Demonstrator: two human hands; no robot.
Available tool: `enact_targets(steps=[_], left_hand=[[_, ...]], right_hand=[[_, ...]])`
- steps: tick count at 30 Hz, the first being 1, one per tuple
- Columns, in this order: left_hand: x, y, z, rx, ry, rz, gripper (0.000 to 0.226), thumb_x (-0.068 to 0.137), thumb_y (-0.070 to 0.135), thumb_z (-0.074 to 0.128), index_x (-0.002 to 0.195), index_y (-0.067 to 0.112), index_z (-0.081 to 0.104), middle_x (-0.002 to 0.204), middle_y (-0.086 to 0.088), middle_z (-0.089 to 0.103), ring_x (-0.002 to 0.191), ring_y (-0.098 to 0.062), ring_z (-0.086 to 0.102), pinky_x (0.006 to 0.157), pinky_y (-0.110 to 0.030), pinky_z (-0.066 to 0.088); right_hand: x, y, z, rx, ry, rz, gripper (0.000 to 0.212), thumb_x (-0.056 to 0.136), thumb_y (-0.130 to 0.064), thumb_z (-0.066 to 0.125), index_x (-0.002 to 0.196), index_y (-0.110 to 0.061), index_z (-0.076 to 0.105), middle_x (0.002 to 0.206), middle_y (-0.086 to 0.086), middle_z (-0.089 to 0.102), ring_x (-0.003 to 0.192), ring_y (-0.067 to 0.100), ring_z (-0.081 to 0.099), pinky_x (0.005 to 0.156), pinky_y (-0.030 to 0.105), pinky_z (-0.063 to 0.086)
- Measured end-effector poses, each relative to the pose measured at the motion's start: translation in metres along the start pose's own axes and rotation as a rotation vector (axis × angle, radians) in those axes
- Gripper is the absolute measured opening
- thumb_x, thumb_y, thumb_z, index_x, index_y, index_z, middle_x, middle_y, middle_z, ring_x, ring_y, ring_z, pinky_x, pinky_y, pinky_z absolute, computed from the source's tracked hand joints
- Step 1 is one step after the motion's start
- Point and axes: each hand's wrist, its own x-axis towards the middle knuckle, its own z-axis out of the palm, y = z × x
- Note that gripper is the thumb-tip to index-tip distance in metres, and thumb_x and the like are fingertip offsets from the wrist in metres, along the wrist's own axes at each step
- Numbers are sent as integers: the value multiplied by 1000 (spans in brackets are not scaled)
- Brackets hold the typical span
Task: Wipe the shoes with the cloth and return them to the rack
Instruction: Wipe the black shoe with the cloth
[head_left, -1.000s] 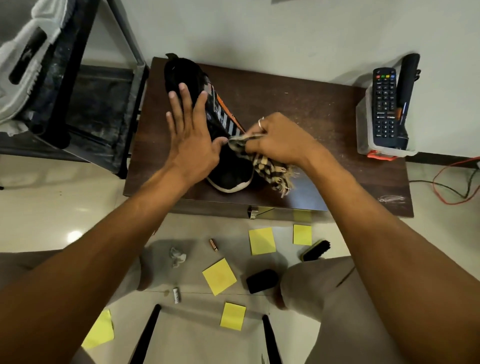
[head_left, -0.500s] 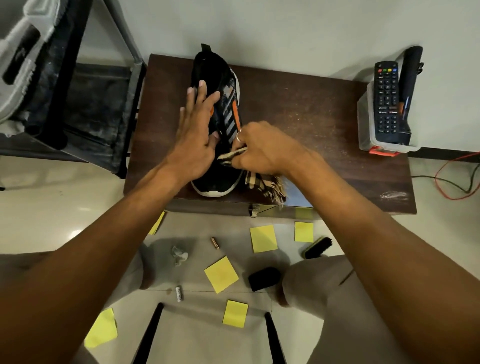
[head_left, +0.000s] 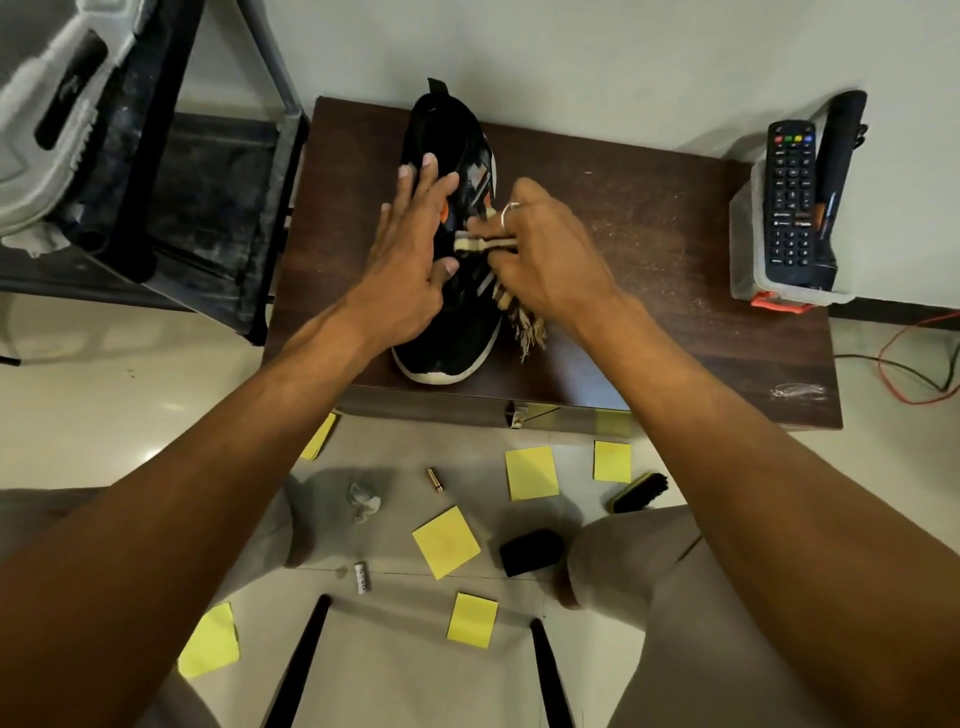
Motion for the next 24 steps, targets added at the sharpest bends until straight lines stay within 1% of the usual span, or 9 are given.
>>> enact_targets(steps=[3, 5, 7, 9, 11, 12, 14, 18, 24], left_hand=[[0, 1, 0, 11, 7, -4, 84, 96, -7, 51, 163, 15, 5, 171, -3, -13, 156, -20, -18, 122, -35, -12], [2, 1, 0, 22, -2, -8, 85, 96, -9, 50, 163, 16, 5, 171, -2, -13, 155, -19, -19, 122, -34, -13], [4, 1, -1, 20, -13, -17, 85, 96, -8, 52, 163, 16, 6, 171, 0, -13, 155, -18, -19, 121, -33, -13], [5, 1, -1, 16, -16, -18, 84, 97, -7, 53, 163, 17, 8, 171, 0, -13, 155, -18, -18, 122, -34, -13], [7, 0, -3, 11, -24, -8, 82, 97, -7, 52, 163, 18, 11, 171, 1, -11, 156, -18, -17, 122, -34, -12], [8, -1, -4, 9, -32, -3, 81, 97, -6, 53, 163, 18, 13, 171, 1, -10, 156, -18, -17, 122, -35, -11], [10, -2, -6, 8, -44, 2, 81, 96, -6, 54, 163, 19, 15, 171, 2, -8, 156, -18, -15, 122, -35, -10], [11, -1, -7, -3, -47, -11, 84, 94, -9, 55, 162, 22, 18, 171, 3, -6, 156, -16, -14, 123, -35, -9], [5, 11, 2, 80, 71, -57, 88, 93, -9, 54, 164, 18, 9, 172, -2, -7, 157, -21, -11, 125, -37, -5]], right_hand=[[-4, -8, -10, 8, -190, 106, 8, 85, -24, 66, 80, -21, 72, 82, -4, 58, 75, 18, 62, 62, 31, 45], [-6, -14, -15, 12, -294, 118, 23, 81, -20, 64, 59, -18, 58, 66, 0, 58, 60, 20, 57, 55, 29, 39], [-6, -15, -16, 32, -333, 104, 27, 78, -20, 63, 53, -17, 53, 57, 0, 53, 53, 20, 51, 52, 32, 38], [-8, -10, -15, 100, -252, 39, 23, 78, -23, 65, 55, -21, 64, 61, -5, 52, 55, 15, 51, 53, 37, 43], [-8, -2, -12, 188, -16, -12, 11, 86, -24, 70, 87, -25, 81, 77, -9, 52, 64, 6, 50, 58, 23, 43], [-7, 3, -10, 191, 110, -15, 20, 89, -23, 70, 106, -22, 80, 84, -7, 50, 67, 5, 47, 60, 17, 40], [-2, 8, -6, 176, 209, 17, 32, 93, -17, 67, 125, -20, 73, 92, -1, 48, 73, 8, 47, 62, 14, 38], [-4, 8, -4, 172, 28, 68, 29, 93, -15, 67, 121, -22, 74, 89, -5, 45, 71, 4, 45, 60, 10, 34], [-23, 2, -18, 218, -328, 32, 11, 85, -18, 73, 88, -24, 82, 81, -13, 54, 69, 4, 54, 63, 19, 39]])
